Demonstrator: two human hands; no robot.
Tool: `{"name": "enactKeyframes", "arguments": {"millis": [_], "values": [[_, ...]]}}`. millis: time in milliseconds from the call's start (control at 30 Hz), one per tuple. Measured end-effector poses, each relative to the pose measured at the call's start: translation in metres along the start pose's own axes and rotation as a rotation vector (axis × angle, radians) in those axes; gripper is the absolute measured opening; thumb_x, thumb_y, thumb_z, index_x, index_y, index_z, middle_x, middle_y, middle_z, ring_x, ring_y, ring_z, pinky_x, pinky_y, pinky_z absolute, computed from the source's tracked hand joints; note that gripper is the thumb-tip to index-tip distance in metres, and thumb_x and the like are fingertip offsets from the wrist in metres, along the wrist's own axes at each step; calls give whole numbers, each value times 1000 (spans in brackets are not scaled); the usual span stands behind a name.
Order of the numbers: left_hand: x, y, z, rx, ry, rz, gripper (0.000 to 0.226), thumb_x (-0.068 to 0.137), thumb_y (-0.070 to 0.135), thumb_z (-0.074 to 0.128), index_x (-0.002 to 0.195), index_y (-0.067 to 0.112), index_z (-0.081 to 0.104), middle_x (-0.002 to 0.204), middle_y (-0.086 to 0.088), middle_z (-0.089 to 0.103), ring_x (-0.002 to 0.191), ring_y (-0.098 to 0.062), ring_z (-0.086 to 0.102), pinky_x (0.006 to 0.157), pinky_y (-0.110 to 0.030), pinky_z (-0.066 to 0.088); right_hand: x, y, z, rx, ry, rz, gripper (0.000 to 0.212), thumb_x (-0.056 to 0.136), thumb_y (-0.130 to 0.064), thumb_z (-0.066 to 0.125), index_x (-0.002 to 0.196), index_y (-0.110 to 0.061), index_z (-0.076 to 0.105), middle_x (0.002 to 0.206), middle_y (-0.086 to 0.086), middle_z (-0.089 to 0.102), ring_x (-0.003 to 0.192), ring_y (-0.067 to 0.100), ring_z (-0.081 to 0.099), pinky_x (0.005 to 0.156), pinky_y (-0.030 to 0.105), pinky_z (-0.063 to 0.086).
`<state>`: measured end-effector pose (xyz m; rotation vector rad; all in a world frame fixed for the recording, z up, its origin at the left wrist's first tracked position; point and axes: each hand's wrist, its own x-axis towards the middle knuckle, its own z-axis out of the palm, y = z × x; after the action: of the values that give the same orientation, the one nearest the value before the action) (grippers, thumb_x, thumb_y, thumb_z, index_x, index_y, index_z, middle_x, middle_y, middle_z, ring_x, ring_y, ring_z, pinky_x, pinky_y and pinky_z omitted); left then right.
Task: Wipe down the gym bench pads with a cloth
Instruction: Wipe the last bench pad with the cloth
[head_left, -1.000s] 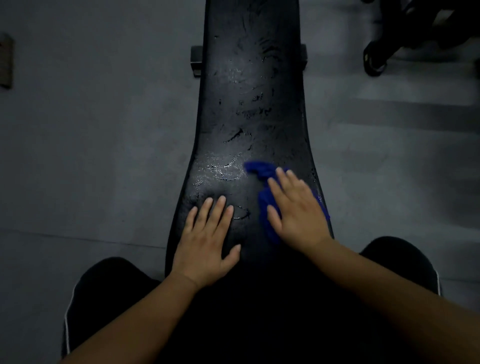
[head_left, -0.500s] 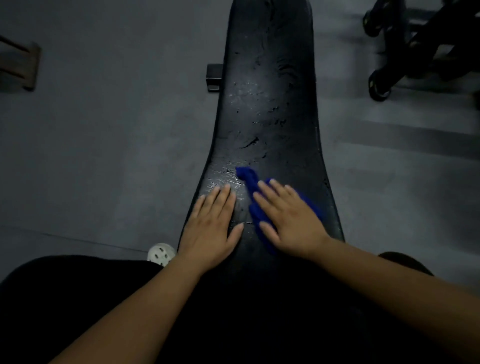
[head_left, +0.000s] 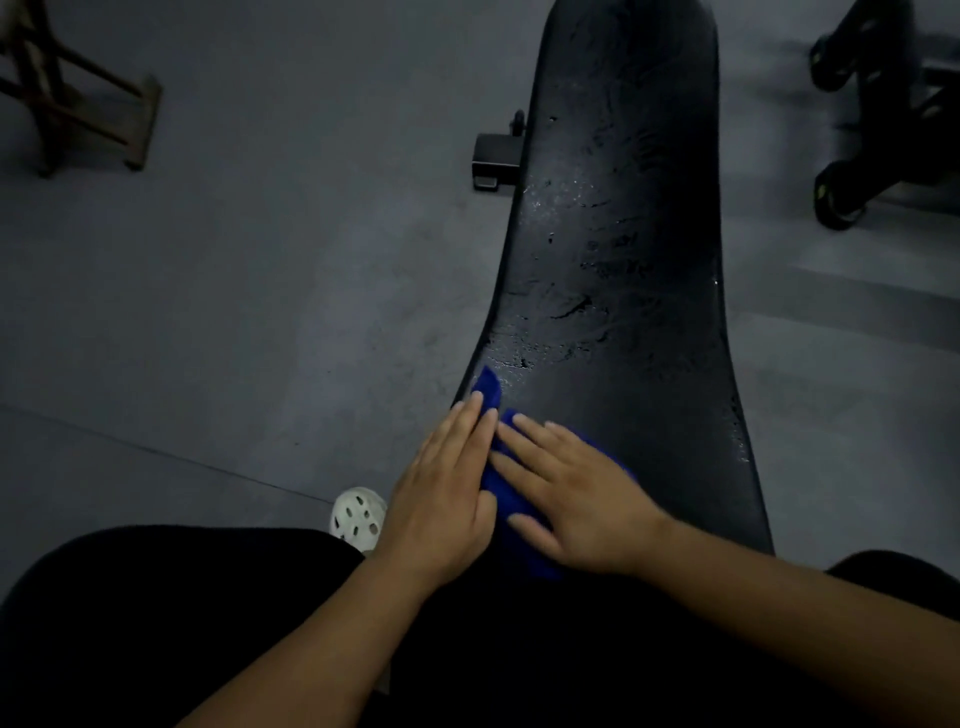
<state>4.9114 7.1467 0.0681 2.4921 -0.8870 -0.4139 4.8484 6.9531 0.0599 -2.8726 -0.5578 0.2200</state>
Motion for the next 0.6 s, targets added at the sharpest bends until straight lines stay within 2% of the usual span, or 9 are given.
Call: {"name": "enactKeyframes", "arguments": {"millis": [33,100,167,300,367,400,467,533,600], "values": [[-1,-1,-3,11,16,0,81,77,26,27,156,13,28,166,0,12,153,-13,11,123,-36,17,6,9,-3,-26,7,-3,65,94,-52,42,148,-15,45,160,10,32,148,28,28,120,46,25],[-2,-4,-11,7,66,-88,78,79,22,28,156,12,29,166,-1,14,153,-16,13,122,-34,16,32,13,-8,-11,43,159,66,94,-52,39,149,-15,45,160,10,32,148,29,27,120,46,25],[-5,-13,-18,-14,125,-208,76,80,15,34,156,9,29,166,-5,17,152,-21,16,120,-32,15,56,-14,-6,29,86,258,68,91,-51,38,147,-13,46,159,12,34,148,31,27,120,47,22],[-8,-24,-20,-43,111,-250,66,89,13,36,155,12,31,166,-1,19,151,-21,20,121,-36,23,32,-61,13,48,-38,-134,63,93,-51,44,143,-13,51,155,10,40,148,31,25,121,47,21],[-5,-19,-12,-25,82,-201,61,94,24,34,153,11,36,164,-4,24,149,-25,27,120,-42,29,13,-34,10,2,14,-141,63,93,-53,44,143,-16,52,156,7,39,147,28,29,120,44,25],[-3,-15,-6,10,66,-154,60,96,31,33,151,11,39,163,-9,27,147,-28,31,118,-46,32,5,-16,8,-10,55,-46,62,93,-52,44,142,-16,53,156,8,40,145,28,34,118,45,30],[-1,-8,9,104,29,-94,61,98,41,30,153,16,36,164,-14,22,149,-30,27,120,-48,27,-10,24,1,7,164,297,62,93,-48,40,142,-12,52,156,11,38,143,30,37,115,49,34],[1,-3,15,179,27,-113,62,98,45,26,155,20,31,166,-13,14,152,-27,16,123,-46,17,-24,36,-3,68,221,612,65,96,-49,35,148,-10,43,159,13,31,147,32,29,119,48,27],[1,0,14,214,19,-101,64,97,43,25,156,17,31,166,-11,14,153,-26,14,123,-47,16,-45,15,3,61,203,585,68,97,-52,36,150,-11,39,161,13,27,149,32,24,120,48,22]]}}
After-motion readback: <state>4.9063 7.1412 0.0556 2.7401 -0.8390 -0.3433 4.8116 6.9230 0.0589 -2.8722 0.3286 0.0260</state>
